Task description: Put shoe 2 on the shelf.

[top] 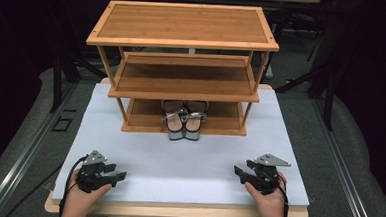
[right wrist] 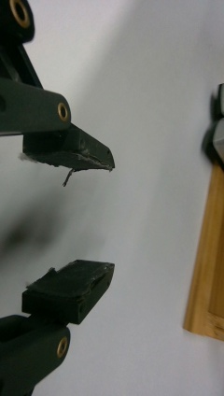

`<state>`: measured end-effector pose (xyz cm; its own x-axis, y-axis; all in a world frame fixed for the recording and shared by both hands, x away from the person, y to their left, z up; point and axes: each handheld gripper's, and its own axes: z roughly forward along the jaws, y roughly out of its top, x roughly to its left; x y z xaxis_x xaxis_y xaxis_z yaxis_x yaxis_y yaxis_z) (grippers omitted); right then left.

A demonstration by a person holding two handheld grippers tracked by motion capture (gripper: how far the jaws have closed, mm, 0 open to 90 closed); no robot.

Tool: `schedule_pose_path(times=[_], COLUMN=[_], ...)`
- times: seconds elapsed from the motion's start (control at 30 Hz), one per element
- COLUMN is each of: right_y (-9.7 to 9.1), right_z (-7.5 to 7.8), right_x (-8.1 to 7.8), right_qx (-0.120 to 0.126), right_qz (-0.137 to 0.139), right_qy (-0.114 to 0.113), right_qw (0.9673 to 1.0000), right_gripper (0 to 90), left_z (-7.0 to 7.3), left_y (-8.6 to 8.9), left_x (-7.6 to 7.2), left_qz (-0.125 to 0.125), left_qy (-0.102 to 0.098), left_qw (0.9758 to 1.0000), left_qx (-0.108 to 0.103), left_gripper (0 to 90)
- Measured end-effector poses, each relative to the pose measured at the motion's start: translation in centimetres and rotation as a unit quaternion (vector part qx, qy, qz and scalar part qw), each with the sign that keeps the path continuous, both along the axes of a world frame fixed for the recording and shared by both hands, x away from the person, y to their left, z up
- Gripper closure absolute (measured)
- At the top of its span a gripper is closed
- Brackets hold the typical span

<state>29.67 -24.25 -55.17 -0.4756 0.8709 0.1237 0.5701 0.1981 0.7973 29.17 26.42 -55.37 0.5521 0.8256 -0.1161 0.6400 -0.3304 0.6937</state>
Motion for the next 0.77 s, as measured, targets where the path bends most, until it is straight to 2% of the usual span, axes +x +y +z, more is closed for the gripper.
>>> schedule_pose_path(times=[0.07, 0.13, 0.17, 0.2, 0.23, 0.3, 0.33, 0.43, 0.6, 0.77], right_y=[0.1, 0.1, 0.1, 0.0, 0.1, 0.1, 0.3, 0.5, 0.7, 0.4], right_z=[-0.6, -1.0, -1.0, -1.2, -1.3, -1.4, -1.5, -1.4, -1.2, -1.2], right_x=[0.1, 0.4, 0.5, 0.6, 0.6, 0.5, 0.4, 0.3, -0.1, -0.4], right_qx=[-0.018, -0.035, -0.036, -0.023, -0.025, -0.018, -0.026, -0.019, -0.032, -0.027], right_qz=[0.002, -0.007, -0.01, 0.0, -0.01, 0.003, -0.01, 0.002, -0.003, -0.011], right_qy=[0.0, 0.0, 0.003, 0.007, 0.007, 0.016, 0.009, 0.014, -0.003, -0.011], right_qw=[0.9998, 0.9994, 0.9993, 0.9997, 0.9996, 0.9997, 0.9996, 0.9997, 0.9995, 0.9995], right_gripper=[42.2, 42.2, 42.0, 41.9, 41.9, 41.2, 41.1, 41.1, 40.3, 39.4], left_z=[-0.1, -0.1, -0.1, -0.2, -0.2, -0.3, -0.3, -0.4, -0.5, -0.5], left_y=[-0.1, -0.2, -0.2, -0.3, -0.3, -0.4, -0.5, -0.8, -1.6, -1.7], left_x=[0.1, 0.2, 0.3, 0.3, 0.3, 0.3, 0.4, 0.5, 0.6, 0.8], left_qz=[-0.005, -0.008, -0.006, -0.006, -0.007, -0.007, -0.005, -0.008, -0.019, -0.023], left_qy=[-0.003, -0.006, -0.008, -0.01, -0.01, -0.013, -0.012, -0.007, -0.012, -0.015], left_qw=[1.0, 1.0, 0.9999, 0.9999, 0.9999, 0.9999, 0.9999, 0.9999, 0.9997, 0.9995], left_qx=[0.001, 0.001, 0.0, 0.0, 0.003, 0.004, 0.002, -0.007, 0.005, 0.013], left_gripper=[44.0, 43.9, 43.9, 43.8, 43.6, 43.0, 42.8, 42.0, 41.1, 40.1])
